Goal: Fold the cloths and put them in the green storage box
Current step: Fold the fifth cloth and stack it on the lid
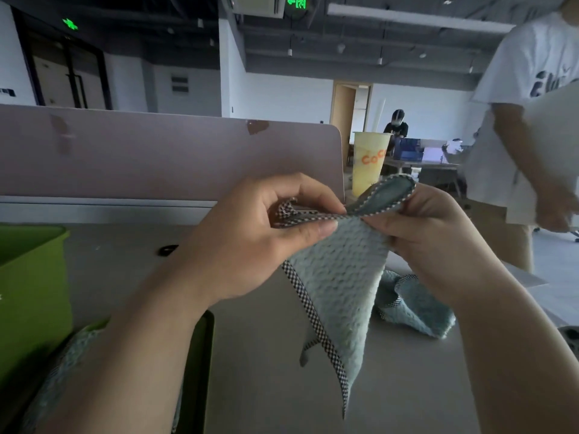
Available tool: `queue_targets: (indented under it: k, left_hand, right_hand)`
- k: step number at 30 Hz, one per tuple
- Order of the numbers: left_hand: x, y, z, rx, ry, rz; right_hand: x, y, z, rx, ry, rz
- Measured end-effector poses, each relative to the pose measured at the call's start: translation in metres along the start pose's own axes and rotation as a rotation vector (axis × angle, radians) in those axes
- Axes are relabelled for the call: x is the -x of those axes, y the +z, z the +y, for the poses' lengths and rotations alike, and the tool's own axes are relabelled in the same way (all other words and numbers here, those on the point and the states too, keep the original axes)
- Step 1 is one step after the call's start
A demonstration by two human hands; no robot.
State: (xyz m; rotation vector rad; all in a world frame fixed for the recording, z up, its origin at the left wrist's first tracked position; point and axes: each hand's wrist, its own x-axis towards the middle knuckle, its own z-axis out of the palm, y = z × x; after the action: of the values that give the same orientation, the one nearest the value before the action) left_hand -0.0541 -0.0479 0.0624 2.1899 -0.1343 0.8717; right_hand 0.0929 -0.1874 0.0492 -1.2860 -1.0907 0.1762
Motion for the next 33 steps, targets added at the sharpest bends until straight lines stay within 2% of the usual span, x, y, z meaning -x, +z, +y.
queue_targets:
  k: [5,14,20,27,33]
  left_hand:
    - [0.002,0.001,0.0,-0.044,0.06,-0.05]
    - [0.002,0.001,-0.004,-0.105,0.058,-0.089]
    - [0.003,-0.003,-0.005,-0.175,-0.024,0.016]
    - [0.0,-0.003,-0.001,-0.202,-0.062,0.138]
    - [-0.001,-0.006,0.003,-0.155,-0.098,0.165]
  right_hand:
    - [-0.001,0.0,0.0,0.008,0.024,0.009]
    - [0.0,-0.001,0.002,0.01,0.082,-0.022]
    - [-0.001,-0.001,0.0,0.022,0.115,0.019]
    - [0.005,0.007,-0.018,0.409,-0.178,-0.013]
    - [0.008,0.01,-0.028,0.503,-0.258,-0.028]
